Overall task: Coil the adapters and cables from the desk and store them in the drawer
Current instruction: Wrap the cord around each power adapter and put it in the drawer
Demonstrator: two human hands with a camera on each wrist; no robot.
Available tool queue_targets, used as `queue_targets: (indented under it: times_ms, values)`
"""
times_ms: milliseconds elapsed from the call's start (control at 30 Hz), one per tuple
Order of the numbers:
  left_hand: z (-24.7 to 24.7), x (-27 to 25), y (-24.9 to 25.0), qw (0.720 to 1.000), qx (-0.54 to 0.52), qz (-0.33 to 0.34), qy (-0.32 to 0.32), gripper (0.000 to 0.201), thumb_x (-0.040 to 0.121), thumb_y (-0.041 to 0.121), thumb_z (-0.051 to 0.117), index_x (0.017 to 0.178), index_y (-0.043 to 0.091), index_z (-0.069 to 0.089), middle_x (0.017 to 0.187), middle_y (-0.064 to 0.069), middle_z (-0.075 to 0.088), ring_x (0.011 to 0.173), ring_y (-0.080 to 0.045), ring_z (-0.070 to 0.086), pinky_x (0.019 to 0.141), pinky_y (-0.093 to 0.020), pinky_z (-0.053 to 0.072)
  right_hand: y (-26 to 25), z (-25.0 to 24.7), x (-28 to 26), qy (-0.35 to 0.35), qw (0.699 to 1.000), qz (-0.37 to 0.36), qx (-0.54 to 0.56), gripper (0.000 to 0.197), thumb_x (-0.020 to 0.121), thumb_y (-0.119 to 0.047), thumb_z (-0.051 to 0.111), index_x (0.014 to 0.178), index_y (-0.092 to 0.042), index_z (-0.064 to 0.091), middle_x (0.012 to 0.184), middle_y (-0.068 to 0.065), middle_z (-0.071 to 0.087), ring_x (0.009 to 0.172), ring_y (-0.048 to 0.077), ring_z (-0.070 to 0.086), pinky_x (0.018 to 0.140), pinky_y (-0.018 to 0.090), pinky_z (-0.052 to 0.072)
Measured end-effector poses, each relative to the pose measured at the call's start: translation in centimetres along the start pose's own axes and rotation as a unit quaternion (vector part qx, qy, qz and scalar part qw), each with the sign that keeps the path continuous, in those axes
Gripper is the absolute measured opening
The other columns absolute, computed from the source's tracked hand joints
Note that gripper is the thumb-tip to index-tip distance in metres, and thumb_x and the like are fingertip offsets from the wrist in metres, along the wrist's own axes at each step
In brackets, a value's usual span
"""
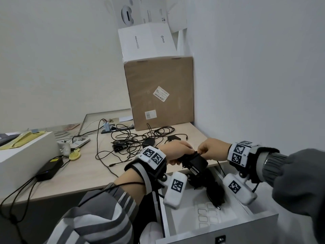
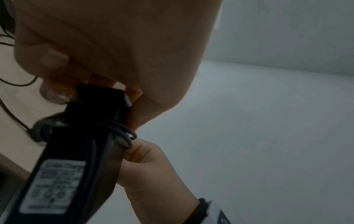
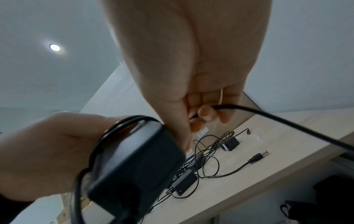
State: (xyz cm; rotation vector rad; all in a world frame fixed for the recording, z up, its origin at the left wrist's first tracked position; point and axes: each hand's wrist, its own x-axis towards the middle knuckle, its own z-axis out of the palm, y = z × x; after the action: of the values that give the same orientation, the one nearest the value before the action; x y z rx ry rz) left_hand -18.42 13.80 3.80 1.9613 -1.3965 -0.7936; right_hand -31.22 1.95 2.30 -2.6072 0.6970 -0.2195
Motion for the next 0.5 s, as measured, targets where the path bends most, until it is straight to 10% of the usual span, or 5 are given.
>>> queue_targets:
  times_ms: [267, 500]
  values:
    - [0.5, 1.4, 0.6, 0.995, 0.095, 0.005, 0.013, 0.021, 0.092, 0.029, 0.054, 0.108, 0.019, 0.062, 0.075, -0.001, 0.055, 0.053, -0.014, 0.045, 0.044, -0.022, 0.03, 0.0, -0.1, 0.3, 0.036, 0.996, 0.052, -0.058, 0.021, 0.08, -0.012, 0.064, 0.061, -0.021, 0.06, 0.057, -0.008, 0.059, 0.049, -0.001, 0.051, 0.052, 0.013, 0.04]
    - [3.1, 3.4, -0.2, 0.989, -0.077, 0.078, 0.104, 0.02, 0.095, 0.024, 0.052, 0.111, 0.017, 0.062, 0.077, 0.002, 0.055, 0.056, -0.014, 0.049, 0.05, -0.022, 0.039, 5.2, -0.4, -2.4, 0.005, 0.988, 0.138, 0.075, 0.024, 0.082, -0.01, 0.062, 0.059, -0.015, 0.063, 0.048, 0.001, 0.054, 0.043, 0.014, 0.046, 0.045, 0.019, 0.04]
